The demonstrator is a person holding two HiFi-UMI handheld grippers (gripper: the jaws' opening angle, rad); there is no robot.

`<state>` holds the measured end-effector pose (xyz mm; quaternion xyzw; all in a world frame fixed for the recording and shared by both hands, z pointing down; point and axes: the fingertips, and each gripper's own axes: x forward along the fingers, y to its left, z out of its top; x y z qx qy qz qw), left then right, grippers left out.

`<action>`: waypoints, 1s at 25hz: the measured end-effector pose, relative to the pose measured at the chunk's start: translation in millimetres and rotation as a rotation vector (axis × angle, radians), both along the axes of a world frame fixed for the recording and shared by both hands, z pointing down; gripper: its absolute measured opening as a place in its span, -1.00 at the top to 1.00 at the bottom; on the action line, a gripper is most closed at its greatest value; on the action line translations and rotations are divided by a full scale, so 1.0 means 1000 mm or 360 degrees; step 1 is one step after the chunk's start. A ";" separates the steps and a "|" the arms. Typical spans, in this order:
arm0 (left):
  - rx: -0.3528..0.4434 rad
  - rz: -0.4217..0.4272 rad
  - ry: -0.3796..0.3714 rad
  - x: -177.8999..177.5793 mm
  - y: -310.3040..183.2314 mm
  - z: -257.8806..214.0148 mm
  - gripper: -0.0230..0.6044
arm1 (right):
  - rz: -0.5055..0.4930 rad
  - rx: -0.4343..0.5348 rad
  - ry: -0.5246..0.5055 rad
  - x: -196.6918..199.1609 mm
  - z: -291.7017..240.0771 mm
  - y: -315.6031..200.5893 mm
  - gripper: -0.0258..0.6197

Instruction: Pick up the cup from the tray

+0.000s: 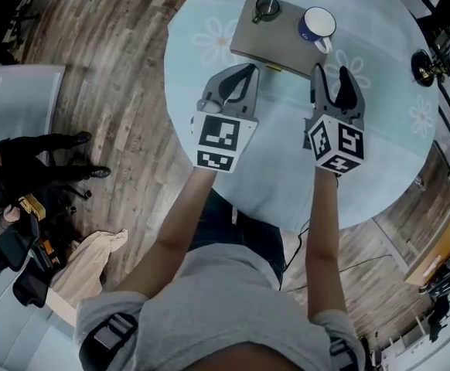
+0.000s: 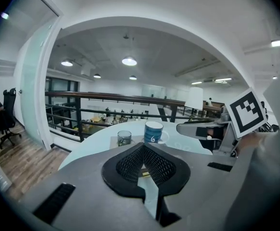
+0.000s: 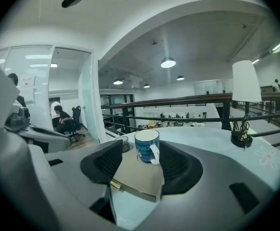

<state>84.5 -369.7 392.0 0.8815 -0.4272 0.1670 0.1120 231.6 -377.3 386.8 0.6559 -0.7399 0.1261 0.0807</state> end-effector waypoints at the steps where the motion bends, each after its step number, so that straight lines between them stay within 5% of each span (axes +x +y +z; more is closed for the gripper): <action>1: -0.0007 0.0005 0.0000 0.000 -0.002 0.003 0.91 | -0.0009 -0.0011 0.0011 0.001 0.004 -0.005 0.27; 7: -0.0045 0.0011 -0.0005 -0.003 -0.016 0.017 0.91 | -0.0120 -0.0073 -0.0056 0.001 0.022 -0.035 0.04; 25: -0.0117 0.0031 0.0007 0.007 -0.035 0.037 0.91 | -0.0347 -0.0182 -0.0070 0.008 0.055 -0.106 -0.13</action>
